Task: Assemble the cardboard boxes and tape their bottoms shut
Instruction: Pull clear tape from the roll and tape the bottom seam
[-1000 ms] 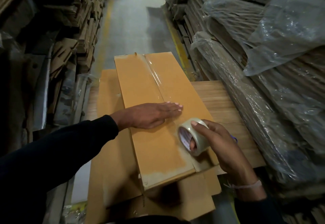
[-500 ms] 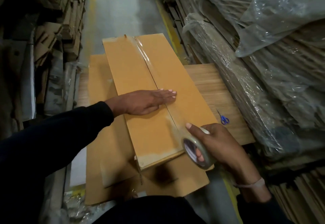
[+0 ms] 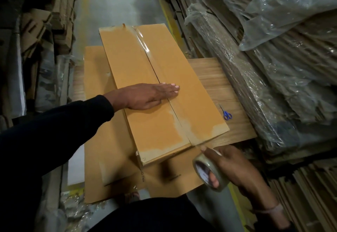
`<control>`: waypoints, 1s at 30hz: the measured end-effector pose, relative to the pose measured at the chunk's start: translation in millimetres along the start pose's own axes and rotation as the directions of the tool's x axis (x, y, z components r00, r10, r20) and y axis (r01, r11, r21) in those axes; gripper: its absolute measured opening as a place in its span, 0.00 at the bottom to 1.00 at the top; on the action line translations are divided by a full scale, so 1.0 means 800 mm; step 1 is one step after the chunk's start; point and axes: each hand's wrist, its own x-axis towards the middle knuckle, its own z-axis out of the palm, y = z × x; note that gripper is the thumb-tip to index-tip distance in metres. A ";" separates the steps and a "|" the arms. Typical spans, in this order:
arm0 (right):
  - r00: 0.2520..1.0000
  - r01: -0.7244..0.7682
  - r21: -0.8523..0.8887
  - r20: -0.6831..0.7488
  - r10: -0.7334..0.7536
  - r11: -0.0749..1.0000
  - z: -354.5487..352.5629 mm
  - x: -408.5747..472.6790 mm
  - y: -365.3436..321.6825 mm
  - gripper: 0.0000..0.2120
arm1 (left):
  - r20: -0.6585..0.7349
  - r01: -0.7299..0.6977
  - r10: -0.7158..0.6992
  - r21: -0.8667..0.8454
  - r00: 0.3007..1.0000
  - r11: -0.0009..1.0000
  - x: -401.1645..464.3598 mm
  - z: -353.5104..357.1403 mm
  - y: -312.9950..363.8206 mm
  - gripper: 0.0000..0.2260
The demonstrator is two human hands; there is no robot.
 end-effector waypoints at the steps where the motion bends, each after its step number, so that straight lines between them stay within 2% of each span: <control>1: 1.000 0.006 -0.009 -0.006 -0.006 1.000 0.004 0.000 0.003 0.29 | -0.010 -0.029 0.029 -0.010 1.000 1.000 0.003 -0.003 -0.001 0.25; 5: 0.999 0.032 -0.139 -0.025 -0.035 0.990 0.015 0.001 0.008 0.40 | -0.026 -0.051 0.051 -0.005 0.998 0.999 0.006 -0.003 0.002 0.26; 7: 0.997 0.042 -0.181 -0.049 -0.051 0.983 0.019 0.005 0.011 0.42 | -0.032 -0.041 0.041 -0.007 0.999 0.999 0.005 0.000 0.000 0.26; 10: 0.997 0.019 -0.157 -0.073 -0.030 0.987 0.029 0.012 0.018 0.43 | -0.023 -0.041 0.041 0.000 0.999 0.999 0.005 0.001 -0.002 0.26; 18: 0.992 0.044 -0.068 -0.119 -0.051 0.997 0.049 0.026 0.035 0.40 | -0.052 -0.093 0.099 0.103 0.994 0.990 0.009 0.006 0.012 0.27; 22: 0.993 0.055 -0.034 -0.101 -0.058 0.998 0.051 0.040 0.039 0.35 | 0.039 -0.217 0.215 0.056 0.976 0.975 0.021 0.028 0.067 0.29; 25: 0.995 0.042 -0.015 -0.087 -0.043 0.999 0.051 0.047 0.041 0.34 | 0.127 -0.294 0.283 0.076 0.951 0.953 0.025 0.051 0.111 0.31; 30: 0.993 0.073 -0.001 -0.090 -0.072 0.997 0.057 0.057 0.042 0.31 | 0.100 -0.325 0.317 0.074 0.943 0.943 0.023 0.053 0.113 0.39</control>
